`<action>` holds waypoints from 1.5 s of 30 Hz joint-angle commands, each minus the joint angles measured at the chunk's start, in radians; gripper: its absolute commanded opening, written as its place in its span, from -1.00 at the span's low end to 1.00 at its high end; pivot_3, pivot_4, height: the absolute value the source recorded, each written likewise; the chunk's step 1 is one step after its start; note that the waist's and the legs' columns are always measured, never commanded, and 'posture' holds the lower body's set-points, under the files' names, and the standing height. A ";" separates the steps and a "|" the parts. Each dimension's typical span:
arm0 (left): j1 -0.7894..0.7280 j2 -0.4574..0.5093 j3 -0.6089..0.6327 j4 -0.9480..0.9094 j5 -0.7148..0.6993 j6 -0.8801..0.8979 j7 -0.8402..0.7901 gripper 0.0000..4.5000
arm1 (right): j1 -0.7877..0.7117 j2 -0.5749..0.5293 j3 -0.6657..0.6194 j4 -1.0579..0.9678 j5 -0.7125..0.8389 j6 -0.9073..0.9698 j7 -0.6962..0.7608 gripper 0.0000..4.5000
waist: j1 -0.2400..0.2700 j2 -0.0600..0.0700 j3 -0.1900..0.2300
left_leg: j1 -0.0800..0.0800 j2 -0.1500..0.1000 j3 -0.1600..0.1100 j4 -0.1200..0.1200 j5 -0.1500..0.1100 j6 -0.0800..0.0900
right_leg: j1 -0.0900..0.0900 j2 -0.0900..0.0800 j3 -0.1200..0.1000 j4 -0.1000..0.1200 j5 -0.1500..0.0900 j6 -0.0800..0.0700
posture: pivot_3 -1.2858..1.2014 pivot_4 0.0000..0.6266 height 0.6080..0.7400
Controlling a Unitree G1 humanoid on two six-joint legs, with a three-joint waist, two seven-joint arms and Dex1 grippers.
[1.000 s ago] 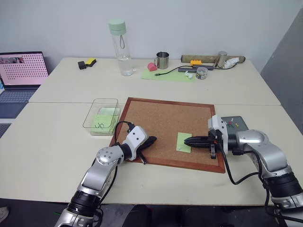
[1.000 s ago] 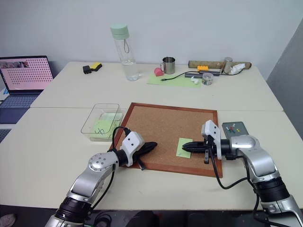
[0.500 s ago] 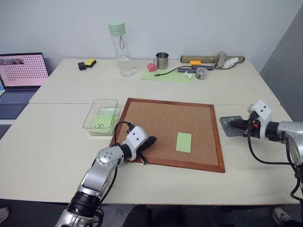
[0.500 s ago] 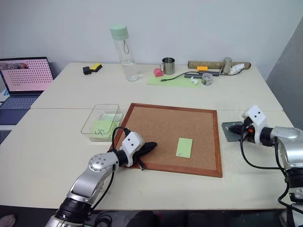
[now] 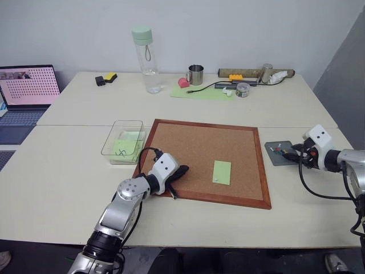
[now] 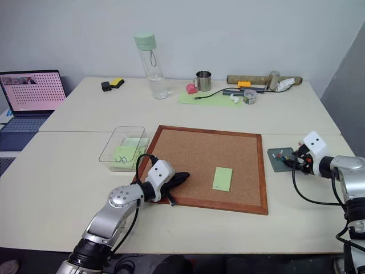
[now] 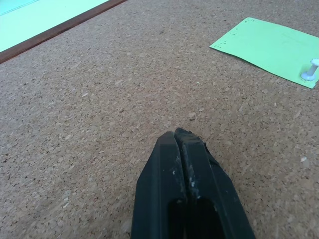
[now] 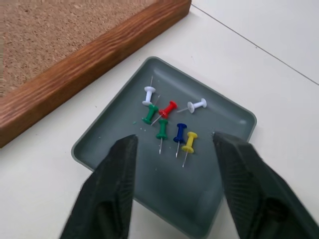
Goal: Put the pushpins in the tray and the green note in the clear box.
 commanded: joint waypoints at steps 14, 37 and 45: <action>0.023 0.005 -0.025 0.063 0.025 0.020 -0.001 -1.00 | 0.160 0.185 0.166 -0.587 0.115 0.070 0.039 0.45 | 0.002 0.000 -0.001 | 0.000 0.000 -0.003 0.000 0.000 0.000 | 0.001 0.000 -0.002 -0.002 -0.001 0.001 | 0.03 -0.52 1.00; 0.028 0.010 -0.021 0.045 0.023 0.030 0.001 -1.00 | 0.175 0.343 0.255 -0.439 0.059 -0.044 0.018 -0.41 | 0.000 0.000 0.000 | -0.001 0.000 -0.004 0.000 0.000 0.000 | 0.001 0.000 -0.003 -0.003 -0.001 0.001 | 0.03 -0.52 1.00; 0.035 0.012 -0.017 0.043 0.022 0.032 0.004 -1.00 | 0.184 0.352 0.256 -0.488 0.090 -0.008 0.030 -0.99 | -0.001 0.000 0.000 | -0.001 0.000 -0.004 0.000 0.000 0.000 | 0.001 0.000 -0.003 -0.003 -0.001 0.001 | 0.03 -0.52 1.00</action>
